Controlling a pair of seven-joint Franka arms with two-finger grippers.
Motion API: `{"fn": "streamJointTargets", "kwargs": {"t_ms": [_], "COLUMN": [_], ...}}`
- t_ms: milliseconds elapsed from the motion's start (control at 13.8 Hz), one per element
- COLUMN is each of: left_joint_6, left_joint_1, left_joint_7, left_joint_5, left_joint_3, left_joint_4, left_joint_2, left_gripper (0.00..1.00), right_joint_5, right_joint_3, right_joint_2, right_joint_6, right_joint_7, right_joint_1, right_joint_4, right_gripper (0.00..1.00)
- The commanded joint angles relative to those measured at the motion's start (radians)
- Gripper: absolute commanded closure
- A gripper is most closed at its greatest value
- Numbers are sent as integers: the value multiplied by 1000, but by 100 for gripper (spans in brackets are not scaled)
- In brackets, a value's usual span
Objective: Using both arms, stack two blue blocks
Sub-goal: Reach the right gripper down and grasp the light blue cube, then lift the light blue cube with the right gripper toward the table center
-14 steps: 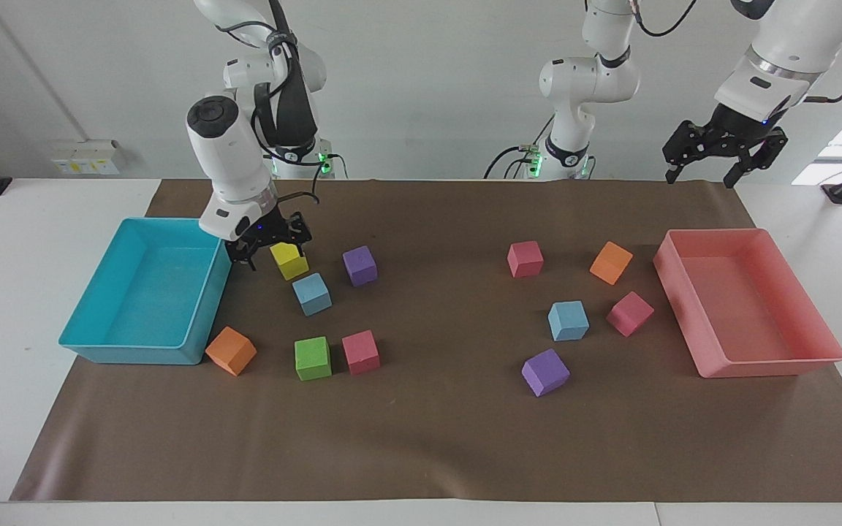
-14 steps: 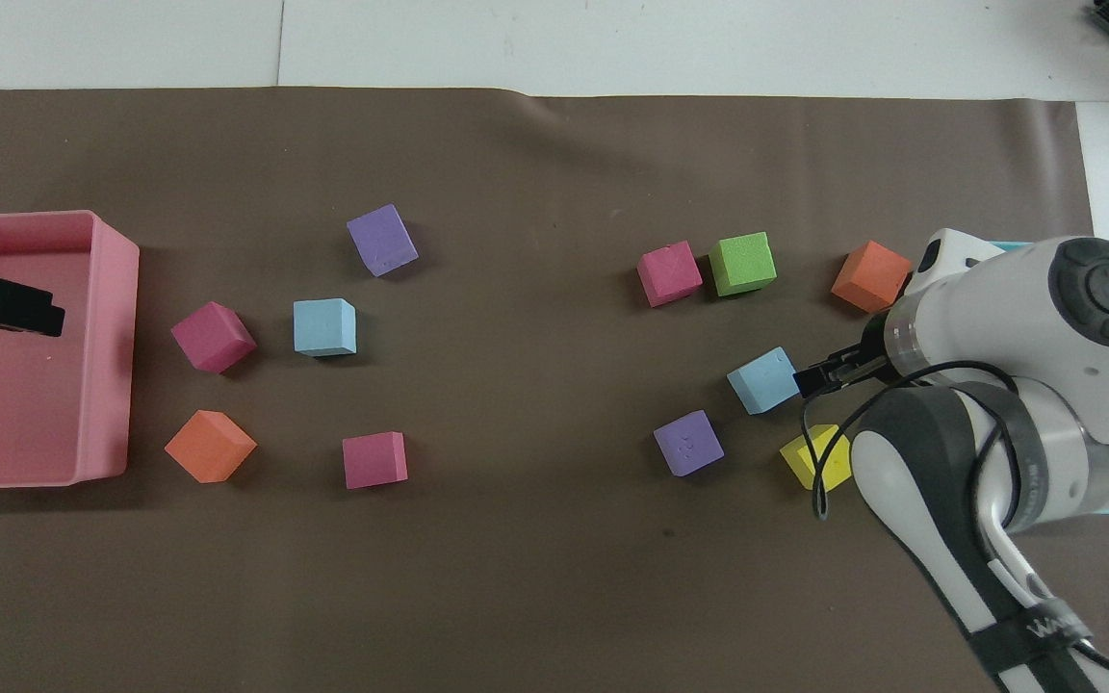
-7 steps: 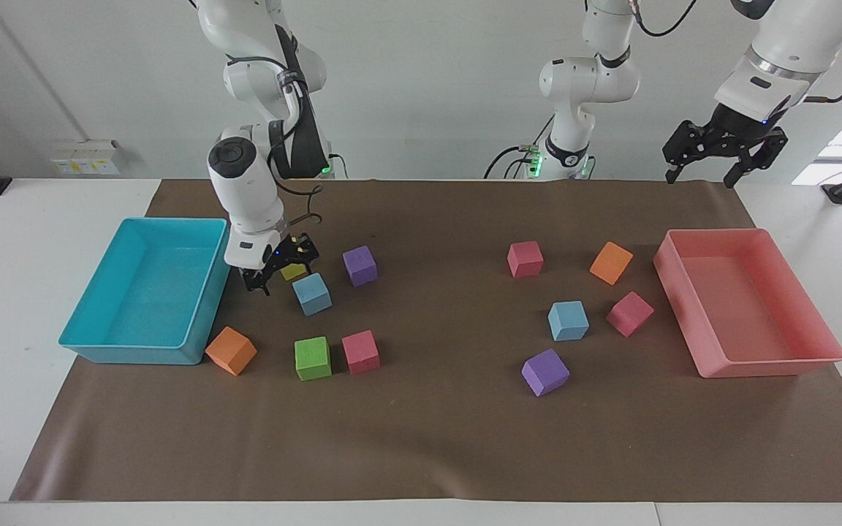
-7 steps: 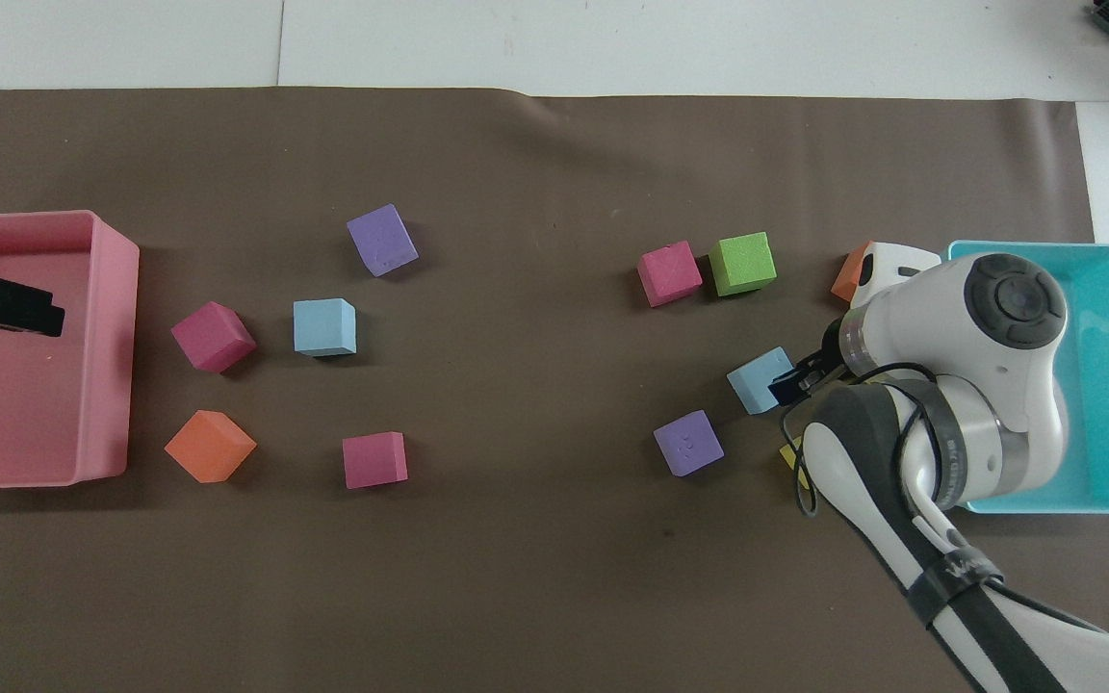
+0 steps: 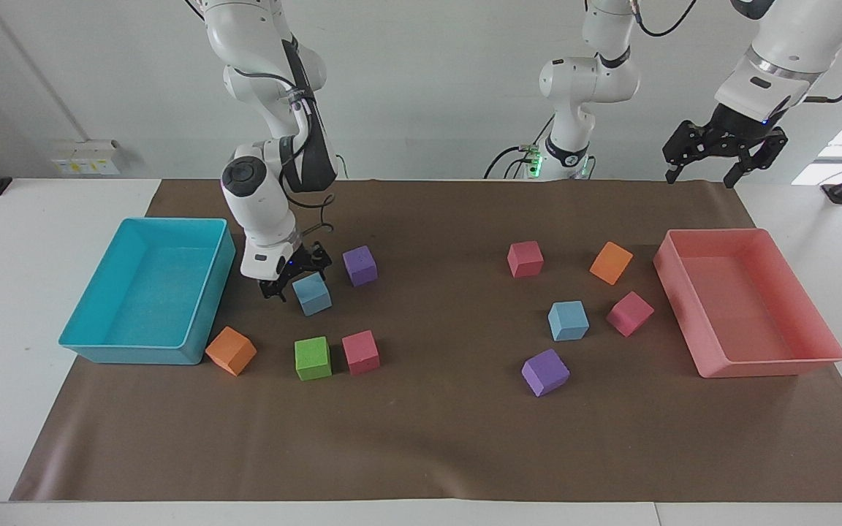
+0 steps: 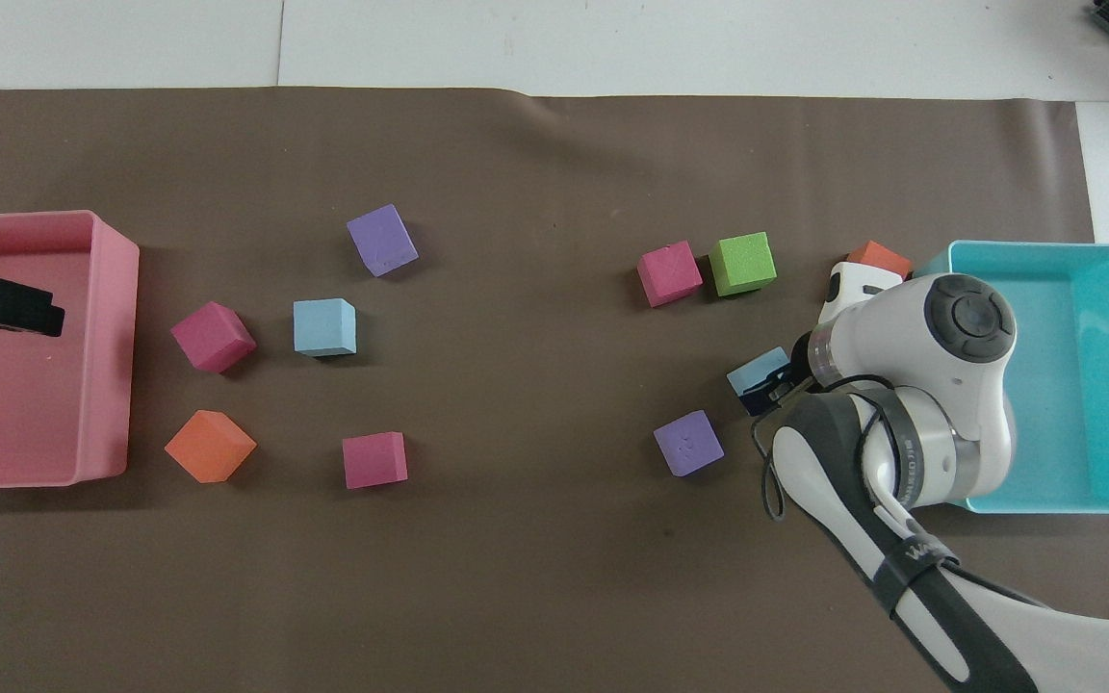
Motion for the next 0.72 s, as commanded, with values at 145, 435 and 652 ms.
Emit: {"fn": "streamJointTargets", "kwargs": {"t_ms": [145,435,652], "left_joint_6": [-9,-9,-9], "left_joint_1": [14,14,14], "left_joint_7": [14,12,12], "left_joint_5": [8,8,8], "left_joint_3": [-11,-11,-11], "left_joint_4": [-7,-7,-7], "left_joint_2": [-12,-12,-12], "left_gripper": [0,0,0], "right_joint_5": [27,27,27], "right_joint_3": [-1,-2,-2], "right_joint_2": [21,43,46], "right_joint_6": [78,101,102], "right_joint_7": [-35,-42,-41], "right_joint_1": [24,10,10], "right_joint_4": [-37,-39,-39], "right_gripper": [0,0,0]}}
